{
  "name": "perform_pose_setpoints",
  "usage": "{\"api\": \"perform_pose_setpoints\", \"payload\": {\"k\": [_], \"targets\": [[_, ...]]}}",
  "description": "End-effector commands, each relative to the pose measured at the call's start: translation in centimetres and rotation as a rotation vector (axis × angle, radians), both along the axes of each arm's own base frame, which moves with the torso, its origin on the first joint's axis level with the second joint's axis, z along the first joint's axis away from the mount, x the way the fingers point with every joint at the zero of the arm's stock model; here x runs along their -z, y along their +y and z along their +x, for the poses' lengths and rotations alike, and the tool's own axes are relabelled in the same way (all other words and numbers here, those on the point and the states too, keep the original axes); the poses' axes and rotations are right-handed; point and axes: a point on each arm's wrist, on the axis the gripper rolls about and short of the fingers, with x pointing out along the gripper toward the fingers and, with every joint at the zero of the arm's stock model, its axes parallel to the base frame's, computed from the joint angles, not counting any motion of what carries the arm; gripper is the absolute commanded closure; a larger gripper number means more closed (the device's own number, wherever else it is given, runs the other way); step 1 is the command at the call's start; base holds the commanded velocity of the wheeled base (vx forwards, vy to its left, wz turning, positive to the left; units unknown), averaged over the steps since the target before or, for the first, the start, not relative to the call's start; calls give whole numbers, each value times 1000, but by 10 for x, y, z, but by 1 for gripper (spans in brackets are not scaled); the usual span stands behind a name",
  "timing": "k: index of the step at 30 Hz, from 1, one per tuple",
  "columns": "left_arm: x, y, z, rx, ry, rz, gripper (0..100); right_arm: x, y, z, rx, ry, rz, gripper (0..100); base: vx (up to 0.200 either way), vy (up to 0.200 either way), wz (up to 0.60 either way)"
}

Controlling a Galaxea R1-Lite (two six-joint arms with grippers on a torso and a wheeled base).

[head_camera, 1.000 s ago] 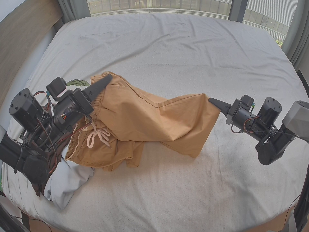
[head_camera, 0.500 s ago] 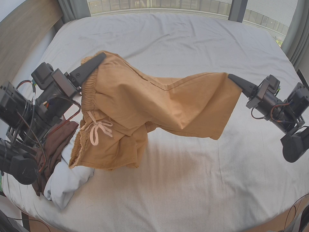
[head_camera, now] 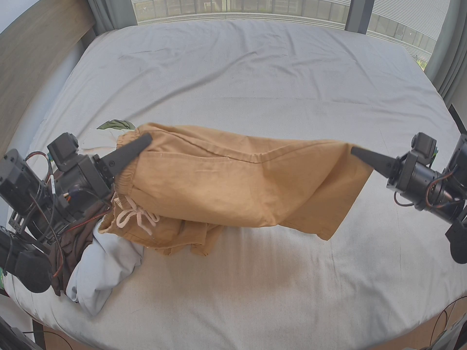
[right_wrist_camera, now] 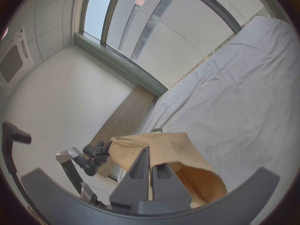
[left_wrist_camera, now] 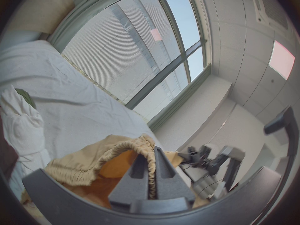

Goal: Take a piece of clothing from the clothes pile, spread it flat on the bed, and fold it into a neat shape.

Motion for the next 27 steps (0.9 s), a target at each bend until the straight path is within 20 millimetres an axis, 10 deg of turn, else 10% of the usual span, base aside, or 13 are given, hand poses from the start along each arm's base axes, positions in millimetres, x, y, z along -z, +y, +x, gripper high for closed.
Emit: {"api": "perform_pose_setpoints", "payload": {"k": [1, 18, 27], "targets": [[48, 17, 30, -83, 91, 124, 100, 45, 6, 2, -42, 119, -96, 100, 0, 0, 0], [49, 15, 41, -84, 52, 144, 100, 160, 16, 28, -145, 298, -209, 100, 0, 0, 0], [49, 15, 40, -85, 52, 145, 100, 171, 15, 33, -137, 291, -200, 100, 0, 0, 0]]}}
